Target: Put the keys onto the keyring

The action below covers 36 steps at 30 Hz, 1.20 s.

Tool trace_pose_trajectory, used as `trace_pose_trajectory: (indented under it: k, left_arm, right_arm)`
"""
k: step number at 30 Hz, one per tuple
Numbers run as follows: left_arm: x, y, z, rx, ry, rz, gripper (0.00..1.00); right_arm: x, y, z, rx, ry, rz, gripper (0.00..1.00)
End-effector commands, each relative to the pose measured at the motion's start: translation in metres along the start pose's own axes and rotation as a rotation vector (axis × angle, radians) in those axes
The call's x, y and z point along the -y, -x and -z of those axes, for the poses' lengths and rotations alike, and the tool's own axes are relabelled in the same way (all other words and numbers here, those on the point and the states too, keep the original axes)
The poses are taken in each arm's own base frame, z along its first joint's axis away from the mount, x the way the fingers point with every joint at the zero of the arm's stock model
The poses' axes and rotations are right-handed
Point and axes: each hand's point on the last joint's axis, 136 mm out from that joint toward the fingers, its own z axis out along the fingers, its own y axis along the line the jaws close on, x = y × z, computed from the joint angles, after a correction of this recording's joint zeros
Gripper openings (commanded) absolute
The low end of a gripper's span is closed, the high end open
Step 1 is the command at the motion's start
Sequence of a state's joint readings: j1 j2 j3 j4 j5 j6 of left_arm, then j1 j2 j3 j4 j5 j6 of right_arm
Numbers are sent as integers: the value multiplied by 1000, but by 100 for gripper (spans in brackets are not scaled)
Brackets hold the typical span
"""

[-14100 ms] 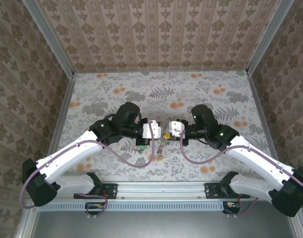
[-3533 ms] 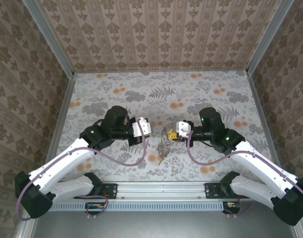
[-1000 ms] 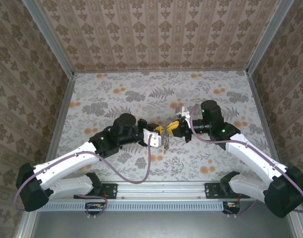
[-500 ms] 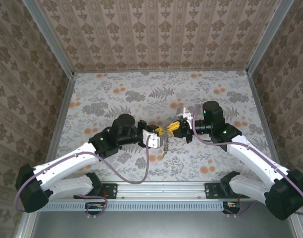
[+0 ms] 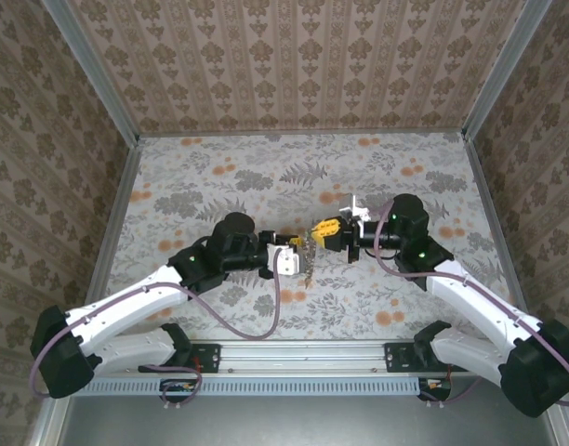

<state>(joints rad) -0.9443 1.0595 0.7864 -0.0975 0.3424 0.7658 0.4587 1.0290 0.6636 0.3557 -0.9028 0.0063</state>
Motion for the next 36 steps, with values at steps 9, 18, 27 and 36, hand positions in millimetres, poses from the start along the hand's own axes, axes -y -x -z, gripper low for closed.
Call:
trace_pose_trajectory:
  k: [9,18,27,36]
  left_arm:
    - [-31,20,59,142,110,286,41]
    - [-38,41,82,197,36,392,44]
    - [-33,50,59,275,-78,489,43]
    - [-24,48,41,231,-131,503,41]
  right_arm:
    - [-16,17,2,53,5,151,0]
    - [-28,6,-8,-13,47,207,0]
    - [-25,9,-13,-2,12,228,0]
    - [-29,3,-17,-30,19,242,0]
